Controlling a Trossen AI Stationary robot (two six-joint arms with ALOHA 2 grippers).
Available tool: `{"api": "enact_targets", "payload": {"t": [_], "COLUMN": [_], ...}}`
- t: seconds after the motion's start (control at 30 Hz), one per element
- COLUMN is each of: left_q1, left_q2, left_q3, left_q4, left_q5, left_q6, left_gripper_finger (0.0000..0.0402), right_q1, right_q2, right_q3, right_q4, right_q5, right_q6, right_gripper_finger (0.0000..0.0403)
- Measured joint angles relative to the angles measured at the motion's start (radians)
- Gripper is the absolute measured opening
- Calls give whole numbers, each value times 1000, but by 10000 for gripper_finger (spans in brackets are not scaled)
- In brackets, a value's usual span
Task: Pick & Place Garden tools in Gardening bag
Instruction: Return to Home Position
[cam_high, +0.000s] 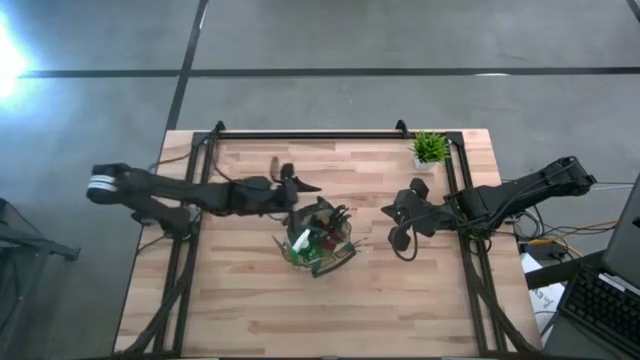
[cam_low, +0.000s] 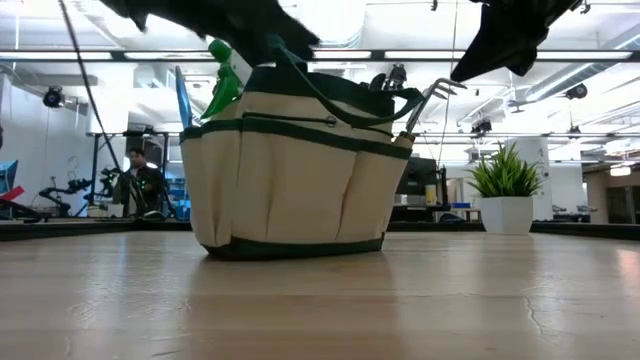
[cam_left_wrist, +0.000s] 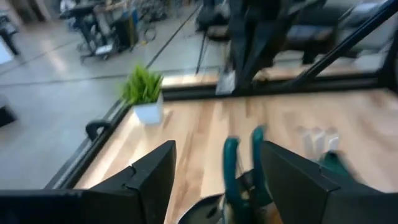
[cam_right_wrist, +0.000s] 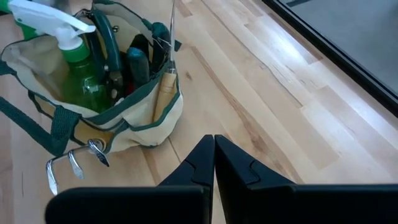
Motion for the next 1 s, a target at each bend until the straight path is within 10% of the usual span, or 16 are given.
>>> {"api": "enact_targets", "payload": {"t": [0.63,1.0], "left_q1": [0,0], "left_q2": [-686,-933], "left_q3": [-291,-447], "left_q4": [-140,-114], "left_q5": [102,269], "left_q6": [-26,-102], "left_gripper_finger": [11,4], "right_q1": [0,0], "right_q2": [-173,-365], "right_q3": [-58,-312], "right_q4": [293,636], "right_q5": [-194,-376], "right_q6": [-406,-542], "right_gripper_finger": [8,8]}}
